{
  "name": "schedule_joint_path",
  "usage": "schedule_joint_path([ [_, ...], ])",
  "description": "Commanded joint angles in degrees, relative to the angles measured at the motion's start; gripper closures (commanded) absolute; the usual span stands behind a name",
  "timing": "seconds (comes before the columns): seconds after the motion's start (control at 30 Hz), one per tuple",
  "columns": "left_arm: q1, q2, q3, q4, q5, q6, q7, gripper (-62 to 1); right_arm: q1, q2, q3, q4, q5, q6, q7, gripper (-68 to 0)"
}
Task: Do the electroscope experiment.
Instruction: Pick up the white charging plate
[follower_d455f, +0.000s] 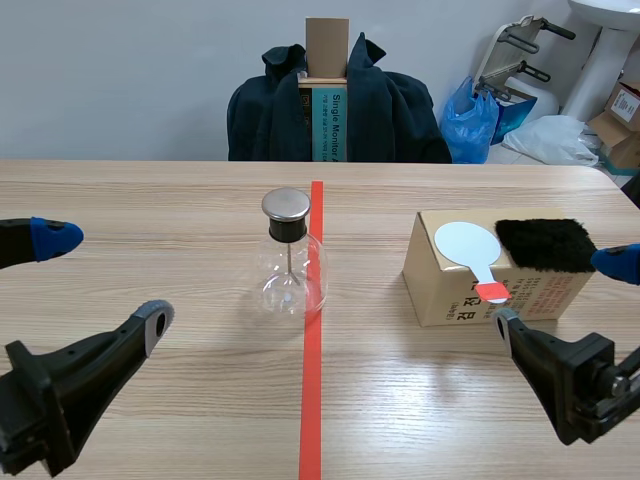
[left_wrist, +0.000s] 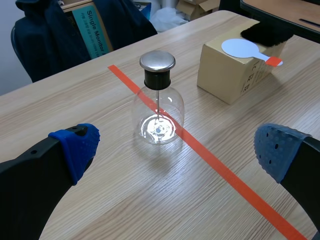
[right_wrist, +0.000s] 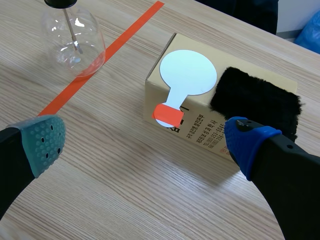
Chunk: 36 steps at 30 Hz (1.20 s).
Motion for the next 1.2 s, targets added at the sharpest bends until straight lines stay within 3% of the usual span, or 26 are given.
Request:
schedule_joint_path([
  [0.0, 0.28, 0.00, 0.17, 1.09, 0.07, -0.07, -0.85, -62.3, 0.35, 0.61, 0.63, 0.98, -0.11, -0.15, 1.33, -67.9],
  [0.1, 0.28, 0.00, 0.17, 1.09, 0.26, -0.07, -0.85, -62.3, 0.35, 0.61, 1.05, 1.73, -3.56, -0.15, 2.73, -67.9],
  [0.17, 0.28, 0.00, 0.17, 1.09, 0.26, -0.09, -0.87, -62.3, 0.33, 0.61, 1.18, 2.62, -8.57, -0.15, 3.82, -67.9],
  [0.4, 0.28, 0.00, 0.17, 1.09, 0.26, -0.09, -0.96, -62.3, -0.04, 0.61, 1.18, 4.02, -36.46, -0.98, 9.11, -67.9],
  [0.5, 0.28, 0.00, 0.17, 1.09, 0.28, -0.09, -0.96, -62.3, -0.50, 0.59, 1.18, 3.96, -48.76, -5.46, 9.40, -67.9],
  [0.63, 0.28, 0.00, 0.17, 1.09, 0.28, -0.09, -0.98, -62.3, -1.09, 0.57, 1.18, 2.60, -60.50, -16.33, 13.55, -67.9],
  [0.83, 0.28, 0.00, 0.17, 1.09, 0.28, -0.09, -0.96, -62.3, -0.63, -0.35, 0.90, -3.10, -70.23, -20.24, 17.42, -67.9],
  [1.0, 0.31, 0.02, 0.17, 1.09, 0.26, -0.09, -1.01, -62.3, 3.02, -2.38, 0.55, -12.46, -75.84, -28.24, 25.20, -67.9],
  [1.17, 0.31, 0.02, 0.17, 1.09, 0.26, -0.09, -1.01, -62.3, 11.65, -5.86, -2.49, -22.05, -81.33, -34.93, 26.10, -67.9],
])
